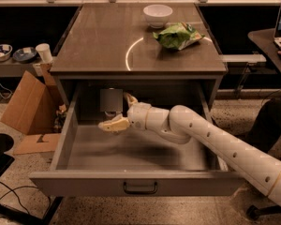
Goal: Place water bottle into top drawer
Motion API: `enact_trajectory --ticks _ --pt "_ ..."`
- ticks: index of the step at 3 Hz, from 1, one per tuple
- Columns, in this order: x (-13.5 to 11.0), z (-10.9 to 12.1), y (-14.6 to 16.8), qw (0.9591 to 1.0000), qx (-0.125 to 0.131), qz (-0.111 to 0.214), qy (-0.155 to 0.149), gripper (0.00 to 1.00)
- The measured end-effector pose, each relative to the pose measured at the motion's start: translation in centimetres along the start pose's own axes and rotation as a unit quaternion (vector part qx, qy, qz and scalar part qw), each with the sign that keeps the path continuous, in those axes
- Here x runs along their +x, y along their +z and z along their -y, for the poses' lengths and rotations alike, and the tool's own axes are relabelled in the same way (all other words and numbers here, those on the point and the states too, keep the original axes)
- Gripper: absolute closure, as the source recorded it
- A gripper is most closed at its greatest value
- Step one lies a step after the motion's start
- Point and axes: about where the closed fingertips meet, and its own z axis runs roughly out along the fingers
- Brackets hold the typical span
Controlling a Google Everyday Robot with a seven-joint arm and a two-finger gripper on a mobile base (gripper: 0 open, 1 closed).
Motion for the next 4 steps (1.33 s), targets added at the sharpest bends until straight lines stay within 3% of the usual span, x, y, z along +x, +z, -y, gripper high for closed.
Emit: enact_trajectory --ticks 2,3,4 --pt "-0.4 -0.1 -0.2 1.0000 -0.009 0.001 0.002 0.00" --pt "-1.8 -0.9 -3.2 0.9999 0.001 -0.010 0.001 0.00" --pt "-3.1 -2.5 -8.3 0.9985 -0.002 -0.054 0.004 0.00"
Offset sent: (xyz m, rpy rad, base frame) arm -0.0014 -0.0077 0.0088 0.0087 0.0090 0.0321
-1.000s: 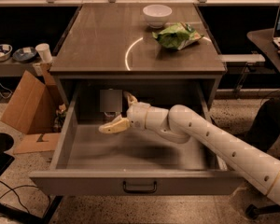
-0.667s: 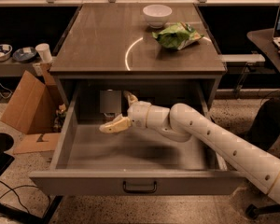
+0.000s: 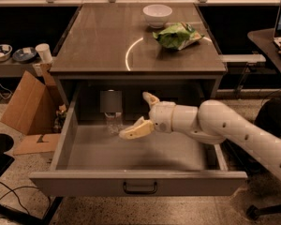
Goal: Place water bottle into top drawer
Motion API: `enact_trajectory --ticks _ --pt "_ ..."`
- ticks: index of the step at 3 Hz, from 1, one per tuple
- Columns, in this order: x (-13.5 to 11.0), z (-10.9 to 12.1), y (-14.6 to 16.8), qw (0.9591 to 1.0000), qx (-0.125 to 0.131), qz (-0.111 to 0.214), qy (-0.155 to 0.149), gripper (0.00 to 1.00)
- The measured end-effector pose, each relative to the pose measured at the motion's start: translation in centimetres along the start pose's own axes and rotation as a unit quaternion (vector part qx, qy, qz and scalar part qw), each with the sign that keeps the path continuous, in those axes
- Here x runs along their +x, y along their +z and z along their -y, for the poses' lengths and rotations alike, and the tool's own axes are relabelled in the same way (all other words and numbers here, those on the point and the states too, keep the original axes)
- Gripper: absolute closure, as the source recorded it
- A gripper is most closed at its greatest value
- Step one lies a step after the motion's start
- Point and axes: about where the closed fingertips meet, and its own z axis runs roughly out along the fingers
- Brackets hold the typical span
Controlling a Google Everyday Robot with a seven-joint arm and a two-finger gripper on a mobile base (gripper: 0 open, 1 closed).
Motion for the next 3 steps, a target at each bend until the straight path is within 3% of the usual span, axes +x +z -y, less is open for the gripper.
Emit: enact_trajectory --ticks 1,2,3 --pt "-3.7 -0.1 -5.2 0.9975 -0.009 -0.070 -0.003 0.00" --pt "-10.8 1.4 -8.9 0.9895 0.002 -0.142 -0.027 0.00" --pt "-15.8 0.7 -11.0 0.9716 0.008 -0.232 -0.043 0.00"
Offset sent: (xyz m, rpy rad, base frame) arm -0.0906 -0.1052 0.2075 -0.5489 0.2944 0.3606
